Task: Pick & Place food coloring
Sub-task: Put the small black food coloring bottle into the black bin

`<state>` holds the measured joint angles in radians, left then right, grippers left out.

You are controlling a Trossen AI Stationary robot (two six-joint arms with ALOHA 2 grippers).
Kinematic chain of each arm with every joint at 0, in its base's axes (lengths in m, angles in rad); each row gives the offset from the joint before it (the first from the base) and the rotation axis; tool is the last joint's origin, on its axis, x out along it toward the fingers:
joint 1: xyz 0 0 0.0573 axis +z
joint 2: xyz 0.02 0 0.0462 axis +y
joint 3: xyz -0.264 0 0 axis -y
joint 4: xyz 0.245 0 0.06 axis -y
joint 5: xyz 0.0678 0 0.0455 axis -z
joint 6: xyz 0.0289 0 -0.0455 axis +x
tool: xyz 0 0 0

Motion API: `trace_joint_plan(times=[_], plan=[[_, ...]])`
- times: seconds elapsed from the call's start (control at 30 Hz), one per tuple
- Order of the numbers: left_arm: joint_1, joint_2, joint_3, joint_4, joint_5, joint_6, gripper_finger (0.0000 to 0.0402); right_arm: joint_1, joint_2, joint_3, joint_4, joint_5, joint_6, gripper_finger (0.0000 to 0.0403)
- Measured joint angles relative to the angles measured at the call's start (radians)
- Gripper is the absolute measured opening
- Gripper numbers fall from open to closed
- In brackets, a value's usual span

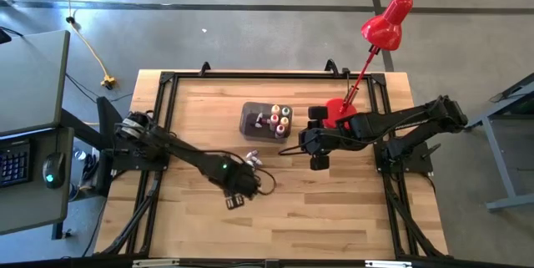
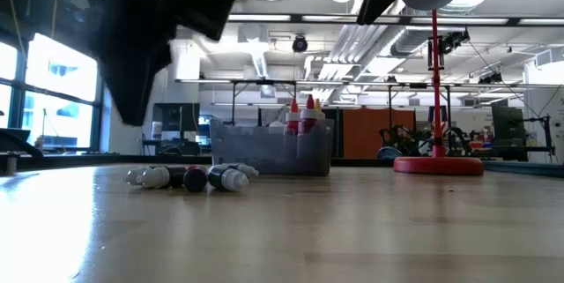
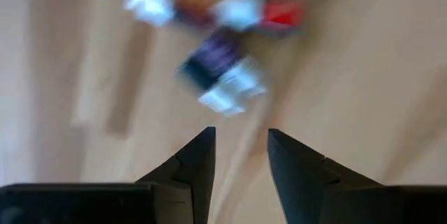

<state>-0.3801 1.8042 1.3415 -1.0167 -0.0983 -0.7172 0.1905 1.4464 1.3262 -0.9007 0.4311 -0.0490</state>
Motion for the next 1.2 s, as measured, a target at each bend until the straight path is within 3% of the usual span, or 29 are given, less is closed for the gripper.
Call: trace_joint_plan(times=[0.13,0.6,1.2], plan=[[0.029,0.000,-0.035,0.050,-0.042,-0.033,0.0127,0.000,0.000,0.000,0.008,-0.004,0.000,0.0153],[0.099,0.001,-0.139,0.221,0.005,-0.073,0.0127,0.000,0.000,0.000,0.008,-0.018,-0.003,0.0154],[0.098,0.009,-0.141,0.217,-0.008,-0.133,0.0127,0.000,0.000,0.000,0.012,-0.031,0.012,0.0154]])
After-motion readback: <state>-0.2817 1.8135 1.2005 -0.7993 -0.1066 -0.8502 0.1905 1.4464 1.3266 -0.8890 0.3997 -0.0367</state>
